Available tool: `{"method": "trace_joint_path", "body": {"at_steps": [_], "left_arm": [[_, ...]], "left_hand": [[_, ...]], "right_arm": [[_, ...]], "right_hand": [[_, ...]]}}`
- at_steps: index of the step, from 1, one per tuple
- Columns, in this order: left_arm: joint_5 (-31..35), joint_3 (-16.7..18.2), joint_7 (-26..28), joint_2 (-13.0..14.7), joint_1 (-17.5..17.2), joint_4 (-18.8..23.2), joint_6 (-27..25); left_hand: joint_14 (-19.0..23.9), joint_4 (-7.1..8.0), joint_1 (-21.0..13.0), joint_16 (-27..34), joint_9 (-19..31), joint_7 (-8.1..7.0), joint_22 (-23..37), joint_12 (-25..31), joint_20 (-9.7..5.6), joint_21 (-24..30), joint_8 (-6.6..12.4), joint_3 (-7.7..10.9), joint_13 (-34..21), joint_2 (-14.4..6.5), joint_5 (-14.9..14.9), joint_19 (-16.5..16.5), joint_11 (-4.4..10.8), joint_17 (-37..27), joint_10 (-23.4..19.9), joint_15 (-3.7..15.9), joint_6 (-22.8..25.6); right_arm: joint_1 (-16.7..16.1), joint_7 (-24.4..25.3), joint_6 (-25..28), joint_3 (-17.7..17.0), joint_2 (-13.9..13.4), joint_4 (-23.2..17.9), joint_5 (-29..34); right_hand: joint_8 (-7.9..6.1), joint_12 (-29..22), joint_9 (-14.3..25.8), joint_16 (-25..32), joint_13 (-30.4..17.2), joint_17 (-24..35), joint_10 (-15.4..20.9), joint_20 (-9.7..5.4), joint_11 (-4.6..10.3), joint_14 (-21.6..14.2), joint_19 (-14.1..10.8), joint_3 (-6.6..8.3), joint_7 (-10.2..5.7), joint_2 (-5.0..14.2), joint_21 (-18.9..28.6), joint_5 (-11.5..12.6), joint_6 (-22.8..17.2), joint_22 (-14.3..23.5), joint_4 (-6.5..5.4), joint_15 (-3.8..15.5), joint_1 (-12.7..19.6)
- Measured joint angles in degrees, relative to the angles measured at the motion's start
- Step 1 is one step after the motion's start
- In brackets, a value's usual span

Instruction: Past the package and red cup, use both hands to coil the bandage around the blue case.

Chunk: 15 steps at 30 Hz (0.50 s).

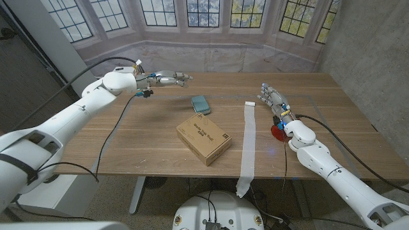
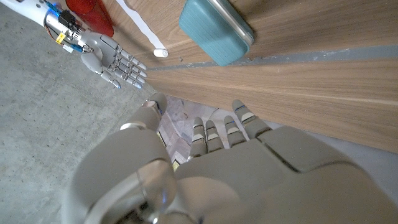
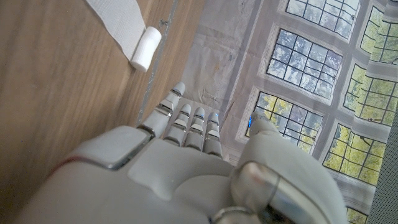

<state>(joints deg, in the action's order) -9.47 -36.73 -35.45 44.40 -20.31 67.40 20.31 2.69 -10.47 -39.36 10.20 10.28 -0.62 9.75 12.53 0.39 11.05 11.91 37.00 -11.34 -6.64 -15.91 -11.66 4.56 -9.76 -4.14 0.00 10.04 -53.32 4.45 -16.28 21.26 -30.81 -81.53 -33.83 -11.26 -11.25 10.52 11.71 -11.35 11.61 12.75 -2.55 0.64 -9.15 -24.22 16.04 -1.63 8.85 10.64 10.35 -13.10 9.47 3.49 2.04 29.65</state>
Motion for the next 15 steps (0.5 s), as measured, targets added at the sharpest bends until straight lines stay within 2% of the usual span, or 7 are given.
{"method": "trace_joint_path", "body": {"at_steps": [3, 8, 12, 15], "left_arm": [[2.3, -1.1, -1.5, -0.7, 1.9, -1.7, 1.9], [5.5, -3.0, -3.2, -1.9, 5.2, -5.0, 4.7], [8.0, -4.6, -4.2, -3.2, 8.2, -8.1, 7.1], [9.5, -5.7, -5.0, -4.3, 10.2, -10.4, 8.8]], "left_hand": [[0.1, -0.3, -0.8, 0.0, 0.0, -0.06, 0.0, 0.0, 0.0, 0.0, 0.0, -0.01, 0.0, 0.0, 0.0, 0.0, 0.28, 0.0, -0.3, 0.05, 0.1], [0.3, -0.3, -2.3, 0.0, 0.0, -0.6, 0.0, 0.0, -0.28, 0.0, 0.0, -0.01, 0.0, 1.3, 0.0, 0.3, 0.37, 0.0, -0.4, 0.31, 0.0], [-0.2, -0.54, -4.4, 0.0, 0.2, -1.34, 0.0, 0.0, 0.53, -0.1, -0.04, -0.25, -0.3, 2.2, 0.0, 1.1, 0.59, 0.0, -0.2, -0.15, -0.7], [-1.0, -0.53, -5.4, 0.0, 0.3, -1.65, 0.0, 0.0, 0.49, -0.3, -0.28, -0.25, -0.3, 2.8, 0.2, 1.7, 0.79, 0.0, 0.0, -0.31, -1.1]], "right_arm": [[0.2, 0.0, 0.0, 0.1, 0.1, 0.0, 0.0], [0.4, 0.0, 0.0, 0.1, 0.1, 0.3, 0.1], [0.4, 0.1, 0.1, 0.1, 0.2, 0.3, 0.1], [0.4, 0.2, 0.1, 0.1, 0.2, 0.4, 0.2]], "right_hand": [[0.0, 0.0, 0.0, 0.0, 0.0, 0.0, 0.0, 0.0, 0.0, 0.0, 0.0, -0.15, 0.0, 0.0, 0.0, 0.0, 0.0, 0.0, 0.15, 0.0, 0.0], [0.0, 0.0, 0.0, 0.0, 0.0, 0.0, 0.0, 0.0, 0.0, 0.0, 0.0, -0.15, 0.0, 0.0, 0.0, 0.0, 0.0, 0.0, 0.15, 0.0, 0.0], [0.0, 0.0, 0.0, 0.0, 0.0, 0.0, 0.0, 0.0, 0.0, 0.0, 0.0, -0.15, 0.0, 0.0, 0.0, 0.0, 0.0, 0.0, 0.15, 0.0, 0.0], [0.0, 0.0, 0.0, 0.0, 0.0, 0.0, 0.0, 0.0, 0.0, 0.0, 0.0, 0.07, 0.0, 0.0, 0.0, 0.0, 0.0, 0.0, 0.37, 0.0, 0.0]]}}
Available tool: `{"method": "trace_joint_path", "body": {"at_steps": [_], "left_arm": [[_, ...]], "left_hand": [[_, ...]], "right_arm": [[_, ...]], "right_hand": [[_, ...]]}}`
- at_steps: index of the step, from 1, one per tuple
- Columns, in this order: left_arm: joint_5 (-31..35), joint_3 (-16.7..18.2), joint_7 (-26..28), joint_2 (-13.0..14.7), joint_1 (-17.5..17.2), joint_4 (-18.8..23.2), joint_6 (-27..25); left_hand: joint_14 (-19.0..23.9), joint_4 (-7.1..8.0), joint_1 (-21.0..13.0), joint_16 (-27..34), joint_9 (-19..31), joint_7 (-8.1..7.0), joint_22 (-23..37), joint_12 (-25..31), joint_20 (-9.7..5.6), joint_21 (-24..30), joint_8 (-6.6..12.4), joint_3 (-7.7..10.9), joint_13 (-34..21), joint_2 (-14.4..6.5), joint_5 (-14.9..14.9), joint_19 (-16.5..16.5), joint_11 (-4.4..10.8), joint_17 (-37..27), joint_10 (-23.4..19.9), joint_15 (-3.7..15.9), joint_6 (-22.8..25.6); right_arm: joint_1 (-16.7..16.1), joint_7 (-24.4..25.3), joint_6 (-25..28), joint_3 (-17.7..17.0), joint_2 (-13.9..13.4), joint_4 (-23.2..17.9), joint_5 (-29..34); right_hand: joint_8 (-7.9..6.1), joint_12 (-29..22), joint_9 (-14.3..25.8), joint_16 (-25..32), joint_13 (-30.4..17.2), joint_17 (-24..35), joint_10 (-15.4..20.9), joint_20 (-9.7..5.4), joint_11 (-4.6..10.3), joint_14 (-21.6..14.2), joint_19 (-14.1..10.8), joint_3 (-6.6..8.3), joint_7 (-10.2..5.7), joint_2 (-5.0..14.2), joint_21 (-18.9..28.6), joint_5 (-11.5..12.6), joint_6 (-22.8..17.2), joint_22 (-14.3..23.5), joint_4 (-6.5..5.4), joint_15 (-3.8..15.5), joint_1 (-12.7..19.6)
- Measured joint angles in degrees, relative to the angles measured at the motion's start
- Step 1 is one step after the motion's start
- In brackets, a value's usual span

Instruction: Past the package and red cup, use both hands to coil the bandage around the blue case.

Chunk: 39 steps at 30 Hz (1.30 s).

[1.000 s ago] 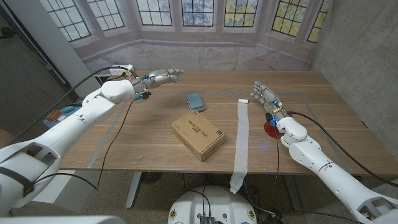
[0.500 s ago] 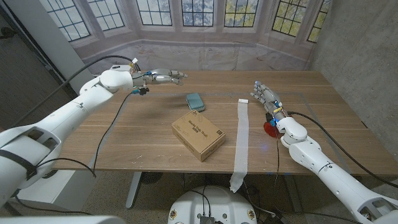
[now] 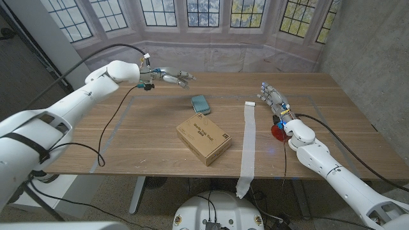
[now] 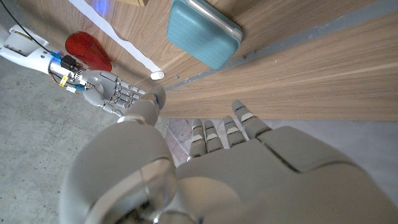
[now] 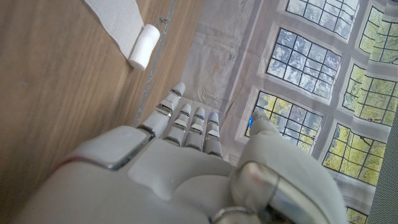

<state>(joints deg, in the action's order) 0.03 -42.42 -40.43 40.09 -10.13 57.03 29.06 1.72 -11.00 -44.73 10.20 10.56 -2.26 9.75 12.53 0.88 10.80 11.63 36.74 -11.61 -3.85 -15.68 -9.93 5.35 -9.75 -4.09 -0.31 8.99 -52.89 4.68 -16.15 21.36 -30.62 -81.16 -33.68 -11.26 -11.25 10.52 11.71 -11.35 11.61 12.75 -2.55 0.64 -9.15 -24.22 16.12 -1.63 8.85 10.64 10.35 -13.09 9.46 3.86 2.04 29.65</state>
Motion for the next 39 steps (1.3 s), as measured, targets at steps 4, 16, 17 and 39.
{"method": "trace_joint_path", "body": {"at_steps": [4, 16, 17, 39], "left_arm": [[1.6, -1.8, -0.7, -1.6, 3.0, -3.6, 2.0], [7.0, -6.0, -2.8, -4.4, 8.8, -9.6, 7.9], [7.7, -6.5, -3.0, -4.6, 9.4, -10.1, 8.5], [18.6, -11.3, 0.6, -5.1, 14.0, -11.3, 15.9]], "left_hand": [[-0.4, 0.0, -1.4, 0.0, 0.0, -0.01, 0.0, 0.0, 0.25, 0.0, 0.0, 0.0, -0.3, 0.7, 0.4, 0.2, 0.0, 0.0, 0.0, -0.41, -0.6], [-1.3, 0.01, -4.9, 0.0, 0.0, 0.24, 0.0, 0.0, 0.44, -0.2, -0.22, 0.0, -0.8, 3.3, 1.6, 1.1, 0.81, -0.3, 0.8, -0.63, -2.5], [-1.3, 0.01, -5.0, 0.0, 0.0, 0.21, 0.0, 0.0, 0.45, -0.2, -0.22, 0.0, -0.8, 3.4, 1.7, 1.1, 0.81, -0.3, 0.8, -0.71, -2.7], [-2.9, 0.12, -11.4, 0.0, 0.3, -0.49, 0.0, 0.0, 0.55, -0.2, -1.27, -0.59, -1.8, 5.7, 3.5, 1.8, 1.49, -0.3, 4.0, -1.04, -8.6]], "right_arm": [[0.0, 0.3, 0.0, 0.0, 0.0, 0.0, 0.1], [-0.1, 0.8, 0.1, -0.2, 0.1, 0.0, 0.3], [-0.1, 0.9, 0.1, -0.2, 0.1, 0.0, 0.3], [-1.1, 2.8, -0.1, -0.3, 0.3, -1.4, 1.2]], "right_hand": [[0.0, 0.0, 0.0, 0.0, 0.0, 0.0, 0.0, 0.0, -0.03, 0.0, 0.0, 0.02, 0.0, 0.0, 0.0, 0.0, 0.0, 0.0, 0.02, 0.0, 0.0], [0.0, 0.0, 0.0, 0.0, 0.0, 0.0, 0.0, 0.0, -0.62, 0.0, 0.0, 0.02, 0.0, 0.0, 0.0, 0.0, 0.0, 0.0, 0.01, 0.0, 0.0], [0.0, 0.0, 0.0, 0.0, 0.0, 0.0, 0.0, 0.0, -0.62, 0.0, 0.0, 0.02, 0.0, 0.0, 0.0, 0.0, 0.0, 0.0, 0.01, 0.0, 0.0], [0.0, 0.0, 0.0, 0.2, 0.0, 0.0, -0.2, 0.2, -0.83, 0.0, -0.2, -0.15, 0.21, 0.0, 0.0, 0.0, 0.2, 0.0, 0.49, 0.0, 0.0]]}}
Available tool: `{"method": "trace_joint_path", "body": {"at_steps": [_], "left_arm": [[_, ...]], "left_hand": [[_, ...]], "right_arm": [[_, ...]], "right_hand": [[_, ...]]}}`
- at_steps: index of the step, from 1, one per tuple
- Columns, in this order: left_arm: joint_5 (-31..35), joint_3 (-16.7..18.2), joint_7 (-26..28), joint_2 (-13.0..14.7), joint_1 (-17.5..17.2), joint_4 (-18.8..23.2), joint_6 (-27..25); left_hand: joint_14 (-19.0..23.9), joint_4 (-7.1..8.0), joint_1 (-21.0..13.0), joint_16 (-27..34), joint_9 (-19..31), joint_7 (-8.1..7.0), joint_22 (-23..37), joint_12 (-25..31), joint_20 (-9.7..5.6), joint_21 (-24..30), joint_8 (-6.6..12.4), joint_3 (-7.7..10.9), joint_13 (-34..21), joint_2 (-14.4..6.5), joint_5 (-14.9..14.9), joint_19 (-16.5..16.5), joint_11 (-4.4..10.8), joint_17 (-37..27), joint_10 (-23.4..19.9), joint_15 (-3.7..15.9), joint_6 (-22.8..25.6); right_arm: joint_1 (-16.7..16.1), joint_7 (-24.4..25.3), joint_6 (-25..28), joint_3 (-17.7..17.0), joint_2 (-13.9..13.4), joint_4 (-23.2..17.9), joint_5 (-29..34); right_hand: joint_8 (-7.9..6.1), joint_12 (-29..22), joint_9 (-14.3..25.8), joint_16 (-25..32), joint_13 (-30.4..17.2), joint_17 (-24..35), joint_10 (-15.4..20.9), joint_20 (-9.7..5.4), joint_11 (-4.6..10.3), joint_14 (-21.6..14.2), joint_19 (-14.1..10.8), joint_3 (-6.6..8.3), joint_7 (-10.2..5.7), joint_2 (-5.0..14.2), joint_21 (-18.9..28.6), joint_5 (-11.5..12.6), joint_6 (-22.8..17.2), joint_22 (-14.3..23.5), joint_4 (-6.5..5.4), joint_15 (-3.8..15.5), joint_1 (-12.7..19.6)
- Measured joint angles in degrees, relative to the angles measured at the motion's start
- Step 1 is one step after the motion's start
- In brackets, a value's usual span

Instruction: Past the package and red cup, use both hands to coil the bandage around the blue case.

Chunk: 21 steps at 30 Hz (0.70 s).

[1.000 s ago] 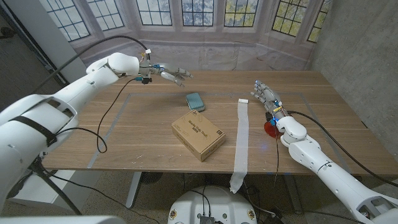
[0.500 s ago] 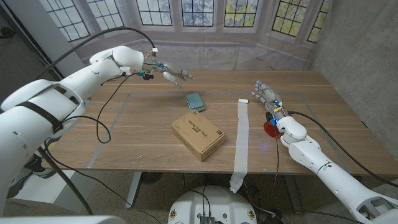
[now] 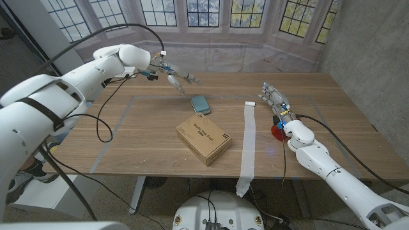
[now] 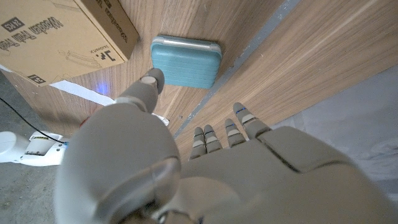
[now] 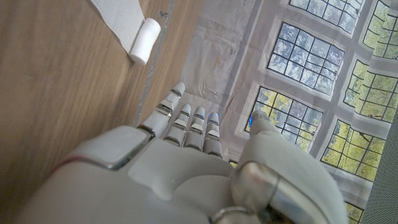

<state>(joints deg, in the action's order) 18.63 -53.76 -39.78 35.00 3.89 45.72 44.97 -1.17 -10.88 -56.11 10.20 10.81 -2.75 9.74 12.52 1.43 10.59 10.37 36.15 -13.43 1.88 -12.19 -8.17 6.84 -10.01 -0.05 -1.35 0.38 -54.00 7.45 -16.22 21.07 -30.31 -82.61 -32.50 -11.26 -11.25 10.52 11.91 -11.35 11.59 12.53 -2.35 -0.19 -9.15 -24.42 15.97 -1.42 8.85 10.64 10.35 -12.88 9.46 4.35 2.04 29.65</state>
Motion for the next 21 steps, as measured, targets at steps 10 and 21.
{"method": "trace_joint_path", "body": {"at_steps": [10, 21], "left_arm": [[5.9, -2.7, 5.3, -1.2, 3.1, -3.6, 5.0], [11.5, -7.1, 10.5, -4.3, 7.1, -9.3, 9.4]], "left_hand": [[-2.2, 0.3, -2.5, -0.3, 0.0, -0.29, 0.0, 0.0, 0.1, 0.0, 0.0, -0.3, -0.6, 0.3, 0.3, 1.7, -0.38, 0.0, 2.4, -0.59, -2.6], [-4.5, 0.78, -3.7, -0.5, 0.3, 0.02, 0.0, 0.0, 0.09, 0.0, 0.0, -0.77, -1.0, 0.6, 0.5, 3.2, -0.9, 0.0, 4.4, -1.2, -4.4]], "right_arm": [[-0.8, 1.6, -0.4, -0.4, 0.2, -1.1, 0.6], [-1.5, 3.0, -0.7, -0.8, 0.2, -2.0, 1.1]], "right_hand": [[0.0, 0.0, 0.0, 0.3, 0.0, 0.0, 0.0, -0.31, -0.41, 0.0, -0.3, -0.14, 0.0, 0.0, 0.0, 0.0, 0.0, 0.0, 0.18, 0.0, 0.0], [0.0, 0.0, 0.0, 0.3, 0.0, 0.0, 0.0, -0.31, -0.41, 0.0, -0.3, 0.0, 0.0, 0.0, 0.0, 0.0, 0.0, 0.0, 0.32, 0.0, 0.0]]}}
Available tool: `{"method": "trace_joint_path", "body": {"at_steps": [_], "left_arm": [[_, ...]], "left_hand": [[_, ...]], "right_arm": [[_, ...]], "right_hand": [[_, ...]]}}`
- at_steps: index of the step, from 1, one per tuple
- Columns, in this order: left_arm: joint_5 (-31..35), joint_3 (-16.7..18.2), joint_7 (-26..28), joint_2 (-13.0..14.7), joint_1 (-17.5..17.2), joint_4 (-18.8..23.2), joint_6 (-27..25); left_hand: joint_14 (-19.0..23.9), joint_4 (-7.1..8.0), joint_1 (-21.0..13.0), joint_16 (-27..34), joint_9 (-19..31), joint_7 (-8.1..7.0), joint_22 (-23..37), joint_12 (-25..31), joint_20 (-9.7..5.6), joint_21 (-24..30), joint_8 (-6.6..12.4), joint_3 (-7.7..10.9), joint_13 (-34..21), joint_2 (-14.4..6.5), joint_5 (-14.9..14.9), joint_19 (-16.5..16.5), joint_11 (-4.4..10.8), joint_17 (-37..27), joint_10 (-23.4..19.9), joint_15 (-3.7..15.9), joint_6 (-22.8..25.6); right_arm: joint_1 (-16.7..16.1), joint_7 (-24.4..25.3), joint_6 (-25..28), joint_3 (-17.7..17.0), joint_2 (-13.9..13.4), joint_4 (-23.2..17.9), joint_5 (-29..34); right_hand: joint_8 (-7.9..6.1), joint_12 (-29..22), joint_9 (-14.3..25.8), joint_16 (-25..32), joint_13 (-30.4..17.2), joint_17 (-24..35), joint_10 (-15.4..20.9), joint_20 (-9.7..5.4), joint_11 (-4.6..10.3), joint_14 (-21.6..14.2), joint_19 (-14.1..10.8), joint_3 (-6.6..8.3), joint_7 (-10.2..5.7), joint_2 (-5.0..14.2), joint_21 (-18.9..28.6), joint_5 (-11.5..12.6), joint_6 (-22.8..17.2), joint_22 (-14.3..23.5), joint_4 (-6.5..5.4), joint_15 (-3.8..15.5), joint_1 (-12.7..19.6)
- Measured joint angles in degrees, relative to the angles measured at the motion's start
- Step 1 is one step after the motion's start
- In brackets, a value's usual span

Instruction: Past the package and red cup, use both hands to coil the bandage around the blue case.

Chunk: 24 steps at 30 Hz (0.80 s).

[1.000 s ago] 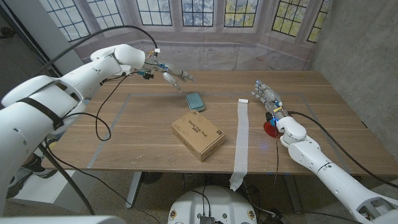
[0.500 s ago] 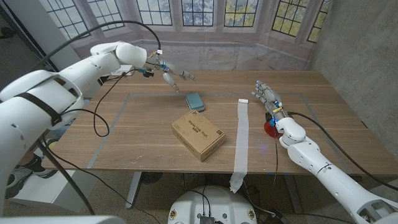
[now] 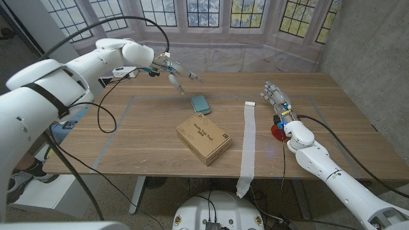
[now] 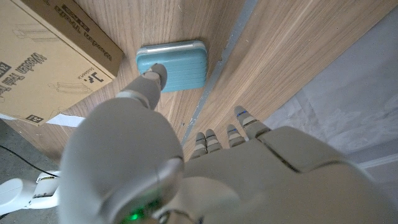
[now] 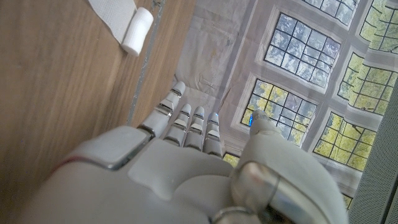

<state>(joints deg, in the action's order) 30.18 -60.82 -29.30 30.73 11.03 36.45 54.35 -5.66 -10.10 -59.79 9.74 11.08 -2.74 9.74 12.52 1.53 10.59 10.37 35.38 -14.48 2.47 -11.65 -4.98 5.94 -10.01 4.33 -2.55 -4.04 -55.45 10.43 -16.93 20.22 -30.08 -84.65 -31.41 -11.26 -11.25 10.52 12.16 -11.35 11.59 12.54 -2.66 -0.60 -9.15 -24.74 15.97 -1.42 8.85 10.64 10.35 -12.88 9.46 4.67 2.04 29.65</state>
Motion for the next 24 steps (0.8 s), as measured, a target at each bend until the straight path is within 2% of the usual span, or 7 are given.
{"method": "trace_joint_path", "body": {"at_steps": [5, 6, 8, 11, 15, 17, 24], "left_arm": [[2.6, -0.8, 2.5, -0.5, 0.6, -0.9, 1.1], [3.2, -3.1, 3.1, -1.6, 2.1, -2.8, 1.2], [4.2, -3.1, 4.3, -1.6, 2.1, -2.8, 1.5], [5.7, -5.9, 6.0, -2.9, 3.6, -5.0, 1.8], [7.6, -5.9, 8.7, -2.9, 3.6, -5.0, 1.8], [8.9, -10.3, 10.8, -5.1, 5.6, -8.5, 1.8], [11.9, -15.0, 16.7, -7.1, 7.3, -11.4, -0.2]], "left_hand": [[-0.7, 0.0, -0.6, 0.0, 0.0, 0.38, 0.0, 0.0, 0.21, 0.0, 0.0, 0.0, -0.1, 0.1, 0.0, 0.4, -0.18, 0.0, 0.8, -0.52, -1.0], [-0.7, 0.0, -0.6, 0.0, 0.0, 0.38, 0.0, 0.0, 0.07, 0.0, 0.0, 0.0, -0.1, 0.1, 0.0, 0.5, -0.32, 0.0, 0.9, -0.52, -1.0], [-1.1, 0.23, -0.6, 0.0, 0.0, 0.43, 0.0, 0.0, -0.01, 0.0, 0.0, -0.23, -0.1, 0.0, 0.0, 0.6, -0.42, 0.0, 1.0, -0.44, -1.0], [-1.3, 0.23, -0.7, 0.0, 0.0, 0.69, 0.0, 0.0, 0.23, 0.0, 0.0, -0.23, -0.3, -0.1, 0.0, 0.8, -0.11, 0.0, 1.3, -0.51, -1.3], [-1.3, 0.23, -1.3, 0.0, 0.0, 0.2, 0.0, 0.0, 0.11, 0.0, -0.22, -0.23, -0.3, -0.2, 0.0, 1.1, -0.2, 0.0, 1.7, -0.51, -2.6], [-1.6, 0.25, -1.4, 0.0, 0.0, 0.26, 0.0, 0.2, 0.11, 0.0, -0.29, -0.25, -0.3, -0.3, 0.0, 1.1, -0.11, 0.0, 2.0, -0.82, -3.2], [-2.2, 0.48, -1.4, 0.0, 0.0, 0.24, 0.0, 0.2, 0.2, 0.0, -0.29, -0.48, -0.6, -0.3, 0.0, 1.6, -0.31, 0.0, 2.8, -0.73, -4.0]], "right_arm": [[-0.1, 0.1, 0.0, -0.1, 0.0, -0.1, 0.0], [-0.1, 0.3, -0.1, -0.2, 0.0, -0.1, 0.0], [-0.1, 0.3, -0.1, -0.2, 0.0, -0.1, 0.0], [-0.1, 0.3, -0.1, -0.2, 0.0, -0.1, 0.1], [0.3, 0.3, -0.1, -0.2, 0.0, -0.1, 0.1], [0.5, 0.3, 0.2, -0.2, 0.0, 0.1, 0.1], [1.0, 0.1, 0.5, -0.2, 0.0, 0.6, 0.1]], "right_hand": [[0.0, 0.0, 0.0, 0.0, 0.0, 0.3, 0.0, 0.0, 0.0, 0.0, 0.0, 0.0, 0.0, 0.0, 0.0, 0.0, 0.0, 0.0, 0.0, 0.0, 0.0], [0.08, 0.0, 0.0, 0.0, 0.0, 0.3, 0.0, 0.0, 0.0, 0.0, 0.0, 0.0, 0.0, 0.0, 0.0, 0.0, 0.0, 0.0, 0.0, 0.0, 0.0], [0.22, 0.0, 0.0, 0.0, 0.0, 0.3, 0.0, 0.0, 0.0, 0.0, 0.0, 0.0, 0.0, 0.0, 0.0, 0.0, 0.0, 0.0, 0.0, 0.0, 0.0], [0.22, 0.0, 0.0, 0.0, 0.0, 0.3, 0.0, 0.0, 0.0, 0.0, 0.0, 0.0, 0.0, 0.0, 0.0, 0.0, 0.0, 0.0, 0.0, 0.0, 0.0], [0.22, 0.0, 0.0, 0.0, 0.0, 0.3, 0.0, 0.0, 0.0, 0.0, 0.0, 0.0, 0.31, 0.0, 0.0, 0.0, 0.3, 0.0, -0.01, 0.0, 0.0], [0.22, 0.0, 0.0, 0.0, 0.0, 0.3, 0.0, 0.0, 0.0, 0.0, 0.0, 0.0, 0.31, 0.0, 0.0, 0.0, 0.3, 0.0, -0.01, 0.0, 0.0], [0.22, 0.0, 0.0, 0.0, 0.0, 0.3, 0.0, 0.0, 0.01, 0.0, 0.0, 0.0, 0.3, 0.0, 0.0, 0.0, 0.3, 0.0, -0.01, 0.0, 0.0]]}}
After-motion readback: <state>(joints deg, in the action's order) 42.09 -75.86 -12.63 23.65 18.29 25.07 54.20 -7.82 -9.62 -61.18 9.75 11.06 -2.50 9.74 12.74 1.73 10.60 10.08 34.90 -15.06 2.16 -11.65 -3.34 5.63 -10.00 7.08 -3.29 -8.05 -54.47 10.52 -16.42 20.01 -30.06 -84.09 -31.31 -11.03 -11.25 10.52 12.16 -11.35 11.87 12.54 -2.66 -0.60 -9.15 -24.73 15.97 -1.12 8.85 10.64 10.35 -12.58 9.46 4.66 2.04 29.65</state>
